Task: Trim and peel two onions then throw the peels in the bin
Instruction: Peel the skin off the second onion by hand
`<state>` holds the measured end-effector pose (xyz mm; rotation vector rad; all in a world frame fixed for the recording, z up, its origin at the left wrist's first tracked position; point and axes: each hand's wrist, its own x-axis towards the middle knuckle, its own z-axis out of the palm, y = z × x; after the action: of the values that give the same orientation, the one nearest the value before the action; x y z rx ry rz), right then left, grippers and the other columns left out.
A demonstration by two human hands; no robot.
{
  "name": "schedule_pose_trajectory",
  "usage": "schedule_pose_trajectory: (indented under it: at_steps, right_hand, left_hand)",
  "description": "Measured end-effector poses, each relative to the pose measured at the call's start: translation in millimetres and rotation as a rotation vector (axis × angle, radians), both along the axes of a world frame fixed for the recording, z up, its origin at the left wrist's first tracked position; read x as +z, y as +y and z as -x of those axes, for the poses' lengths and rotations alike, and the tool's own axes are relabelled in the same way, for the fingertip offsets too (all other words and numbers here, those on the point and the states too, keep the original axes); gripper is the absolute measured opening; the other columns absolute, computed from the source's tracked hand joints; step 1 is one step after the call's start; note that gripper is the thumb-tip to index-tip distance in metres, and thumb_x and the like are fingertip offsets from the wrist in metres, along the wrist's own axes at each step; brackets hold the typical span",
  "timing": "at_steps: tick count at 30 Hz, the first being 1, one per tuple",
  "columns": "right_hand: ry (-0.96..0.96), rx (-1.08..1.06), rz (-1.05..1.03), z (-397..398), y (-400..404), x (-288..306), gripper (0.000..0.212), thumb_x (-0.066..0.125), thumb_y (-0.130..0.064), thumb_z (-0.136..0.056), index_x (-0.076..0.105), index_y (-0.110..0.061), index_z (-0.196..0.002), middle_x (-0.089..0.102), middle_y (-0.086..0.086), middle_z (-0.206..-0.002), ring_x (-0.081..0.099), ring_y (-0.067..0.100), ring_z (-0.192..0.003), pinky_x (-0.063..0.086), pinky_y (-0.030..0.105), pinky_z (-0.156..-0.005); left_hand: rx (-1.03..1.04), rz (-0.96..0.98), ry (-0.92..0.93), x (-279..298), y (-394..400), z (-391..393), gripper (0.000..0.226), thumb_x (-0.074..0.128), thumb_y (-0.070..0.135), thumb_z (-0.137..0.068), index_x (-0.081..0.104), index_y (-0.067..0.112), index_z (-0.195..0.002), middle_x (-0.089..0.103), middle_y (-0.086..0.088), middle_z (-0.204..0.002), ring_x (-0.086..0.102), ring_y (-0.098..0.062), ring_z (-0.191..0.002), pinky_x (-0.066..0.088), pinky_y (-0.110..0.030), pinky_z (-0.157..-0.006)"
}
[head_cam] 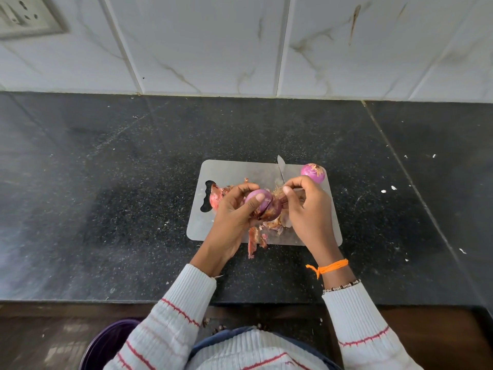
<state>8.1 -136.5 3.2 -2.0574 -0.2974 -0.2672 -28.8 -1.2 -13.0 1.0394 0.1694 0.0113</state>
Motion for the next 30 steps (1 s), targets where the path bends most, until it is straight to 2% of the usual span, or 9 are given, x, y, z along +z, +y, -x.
schedule_pose_trajectory:
  at_steps: [5,9,13,15,19,22,25,27,30]
  right_hand:
    - [0.023,-0.079,-0.042,0,-3,-4,0.005,0.070,-0.008,-0.079,0.065,-0.009,-0.080,0.067,0.000,-0.078,0.063,0.007,-0.071,0.051,0.015,-0.063]
    - [0.032,-0.085,-0.020,1,-4,-5,0.009,0.072,-0.005,-0.077,0.064,-0.009,-0.077,0.062,-0.008,-0.069,0.060,0.002,-0.065,0.045,0.008,-0.056]
    - [0.069,-0.024,-0.002,3,-3,-8,0.015,0.063,0.002,-0.081,0.066,-0.011,-0.088,0.068,0.001,-0.086,0.063,0.006,-0.078,0.051,0.015,-0.069]
    - [0.057,0.000,-0.046,5,-1,-2,0.020,0.057,0.002,-0.084,0.067,-0.012,-0.093,0.069,0.001,-0.094,0.063,0.006,-0.086,0.049,0.013,-0.074]
    - [0.092,0.079,-0.116,10,2,10,0.015,0.065,-0.008,-0.084,0.066,-0.017,-0.095,0.068,-0.002,-0.095,0.063,0.000,-0.084,0.050,0.011,-0.072]
    - [0.127,0.169,-0.070,11,3,10,0.027,0.067,-0.011,-0.083,0.065,-0.020,-0.108,0.065,-0.005,-0.107,0.061,0.002,-0.096,0.052,0.017,-0.082]
    - [0.175,0.223,-0.066,9,2,8,0.030,0.049,-0.015,-0.095,0.058,-0.022,-0.124,0.057,-0.012,-0.119,0.053,-0.002,-0.110,0.043,0.008,-0.090]
    - [0.226,0.232,-0.107,7,1,7,0.031,0.041,-0.016,-0.099,0.058,-0.022,-0.124,0.059,-0.010,-0.122,0.052,-0.001,-0.114,0.043,0.012,-0.093]
    - [0.260,0.222,-0.131,6,1,5,0.028,0.049,-0.007,-0.093,0.065,-0.022,-0.110,0.066,-0.006,-0.109,0.060,0.004,-0.104,0.048,0.013,-0.085]
  left_hand:
    - [0.000,0.085,-0.017,0,0,-1,0.027,0.059,0.018,-0.079,0.057,0.008,-0.104,0.068,0.000,-0.091,0.067,-0.018,-0.088,0.057,-0.025,-0.061]
    - [0.030,0.129,-0.021,-1,2,-1,0.024,0.058,0.017,-0.080,0.057,0.009,-0.102,0.064,-0.005,-0.097,0.066,-0.018,-0.090,0.059,-0.028,-0.066]
    - [0.043,0.123,-0.021,0,2,-1,0.025,0.058,0.018,-0.080,0.057,0.009,-0.103,0.061,-0.008,-0.102,0.065,-0.020,-0.092,0.059,-0.028,-0.064]
    - [0.068,0.103,-0.015,0,2,0,0.027,0.060,0.019,-0.078,0.057,0.008,-0.103,0.061,-0.008,-0.102,0.065,-0.021,-0.092,0.059,-0.028,-0.064]
    - [0.111,0.072,-0.018,1,1,2,0.029,0.065,0.015,-0.071,0.056,0.009,-0.097,0.060,-0.009,-0.101,0.065,-0.019,-0.088,0.057,-0.034,-0.073]
    - [0.100,0.085,-0.039,1,2,2,0.028,0.065,0.014,-0.071,0.057,0.008,-0.098,0.059,-0.010,-0.101,0.065,-0.018,-0.084,0.057,-0.036,-0.076]
    - [0.073,0.068,-0.061,0,4,2,0.025,0.061,0.019,-0.080,0.060,0.007,-0.102,0.058,-0.012,-0.104,0.062,-0.021,-0.091,0.058,-0.033,-0.073]
    - [0.051,0.062,-0.052,1,3,3,0.023,0.056,0.021,-0.084,0.062,0.008,-0.102,0.060,-0.013,-0.105,0.062,-0.022,-0.091,0.058,-0.030,-0.068]
    - [0.014,0.064,-0.012,5,2,4,0.022,0.044,0.016,-0.093,0.063,0.009,-0.100,0.069,-0.005,-0.093,0.067,-0.018,-0.083,0.059,-0.030,-0.064]
